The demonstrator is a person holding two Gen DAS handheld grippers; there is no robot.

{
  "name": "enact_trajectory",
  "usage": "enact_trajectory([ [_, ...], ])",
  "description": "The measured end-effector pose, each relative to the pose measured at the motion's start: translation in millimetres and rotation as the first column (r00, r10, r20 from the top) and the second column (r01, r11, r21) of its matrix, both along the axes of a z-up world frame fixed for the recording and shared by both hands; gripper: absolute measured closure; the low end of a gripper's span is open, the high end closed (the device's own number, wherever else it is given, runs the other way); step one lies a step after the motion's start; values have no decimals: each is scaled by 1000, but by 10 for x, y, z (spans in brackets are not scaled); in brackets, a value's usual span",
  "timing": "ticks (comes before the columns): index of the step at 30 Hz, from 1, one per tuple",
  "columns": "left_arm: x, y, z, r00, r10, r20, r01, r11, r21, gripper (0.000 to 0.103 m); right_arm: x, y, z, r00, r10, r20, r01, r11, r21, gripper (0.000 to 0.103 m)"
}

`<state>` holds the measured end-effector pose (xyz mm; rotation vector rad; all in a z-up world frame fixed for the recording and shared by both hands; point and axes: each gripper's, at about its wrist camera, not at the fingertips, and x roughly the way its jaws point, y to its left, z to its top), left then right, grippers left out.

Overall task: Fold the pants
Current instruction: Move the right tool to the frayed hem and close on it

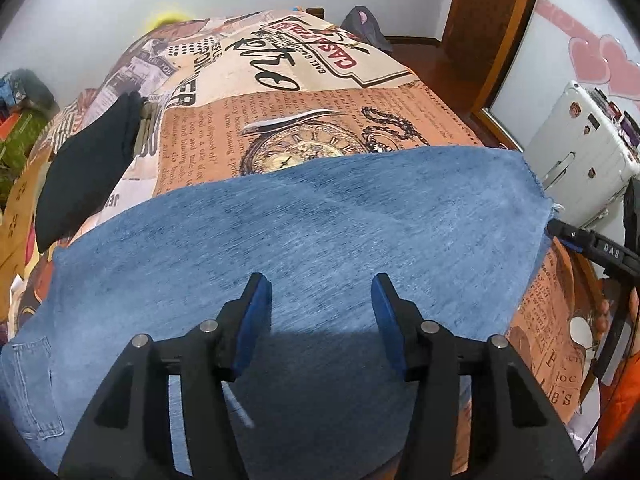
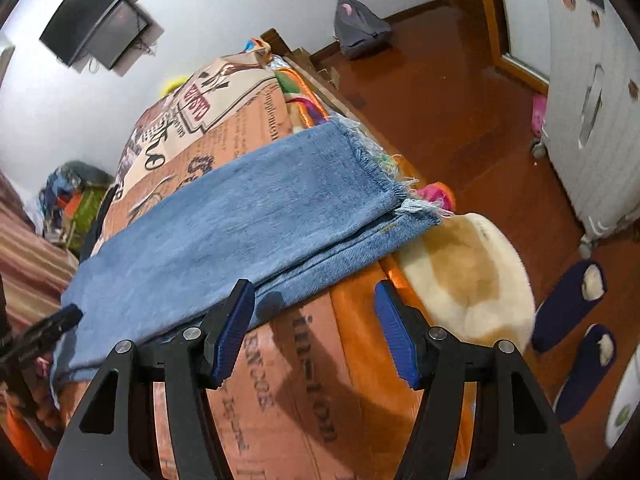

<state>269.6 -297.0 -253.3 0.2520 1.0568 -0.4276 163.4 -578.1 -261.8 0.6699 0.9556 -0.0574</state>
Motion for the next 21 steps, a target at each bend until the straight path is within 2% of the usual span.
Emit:
enact_trajectory([
  [7,6,-204,-35,1000,-15,16,15,1000,27,48,111,-229,-89,996,-83,28,81,993,89,44],
  [12,12,-265,-53,999,-21,24,20,999,41,48,206,-293,-140,995,-97,34,95,993,67,46],
  [13,12,-265,-54,999,-21,24,20,999,42,48,213,-300,-142,994,-102,39,99,993,64,49],
  [15,9,-269,-56,999,-21,25,20,999,41,48,244,-296,-134,993,-102,55,99,994,56,66],
  [16,7,-273,-57,999,-21,27,20,999,42,48,257,-295,-120,994,-95,62,92,994,51,70],
  [18,-9,-274,-56,999,-24,35,23,999,43,48,272,-301,-72,992,-92,85,89,995,40,86],
  [19,-16,-272,-55,999,-26,38,24,999,44,48,285,-304,-38,991,-90,100,87,996,30,91],
  [21,-24,-267,-52,999,-29,42,27,999,42,48,299,-312,58,988,-80,130,79,997,14,92],
])
